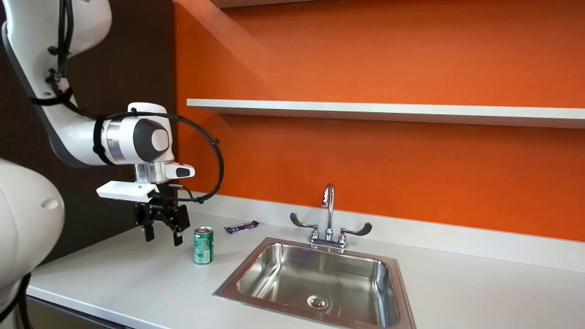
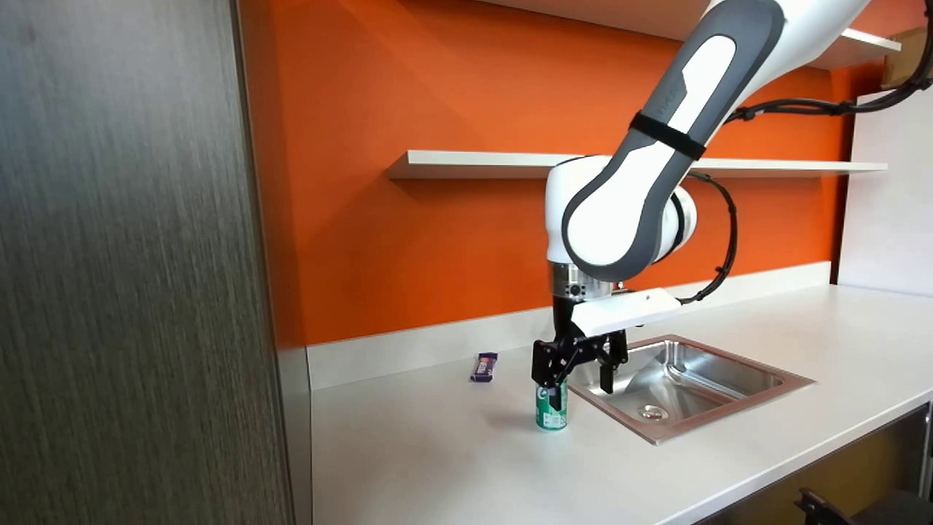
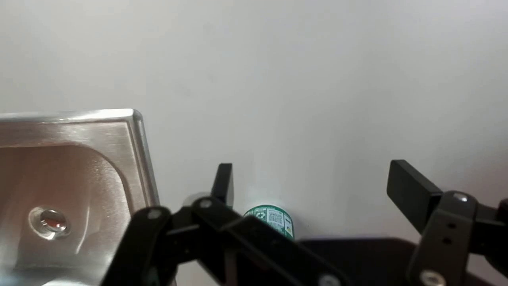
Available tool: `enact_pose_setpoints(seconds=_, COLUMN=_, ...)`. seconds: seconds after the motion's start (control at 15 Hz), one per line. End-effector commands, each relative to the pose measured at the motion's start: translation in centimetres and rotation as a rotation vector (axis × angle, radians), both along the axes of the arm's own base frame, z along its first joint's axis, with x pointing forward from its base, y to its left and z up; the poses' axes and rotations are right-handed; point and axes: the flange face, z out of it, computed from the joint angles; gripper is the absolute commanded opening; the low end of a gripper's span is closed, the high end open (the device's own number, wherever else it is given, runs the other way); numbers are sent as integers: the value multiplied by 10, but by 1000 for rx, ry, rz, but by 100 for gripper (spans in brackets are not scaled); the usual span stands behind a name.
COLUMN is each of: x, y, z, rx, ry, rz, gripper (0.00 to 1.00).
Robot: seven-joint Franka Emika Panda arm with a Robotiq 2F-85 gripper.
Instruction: Put the green can on the bottom shelf.
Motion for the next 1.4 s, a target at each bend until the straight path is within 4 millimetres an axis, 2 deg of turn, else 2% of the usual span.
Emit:
enact_pose_setpoints(seconds=0.0, x=10, y=-2, z=-12, rx=-6, ry=-11, rz=-10, gripper=100)
enact_pose_setpoints(seconds=0.47, x=36, y=-7, z=-36, rx=10, ry=-39, rz=-20, gripper=100)
enact_pose_setpoints(seconds=0.87, x=59, y=-13, z=-44, rx=6, ry=-53, rz=-55, gripper=100)
enact_pose_setpoints(seconds=1.33, x=66, y=-15, z=-51, rx=1, ry=-126, rz=-123, gripper=100)
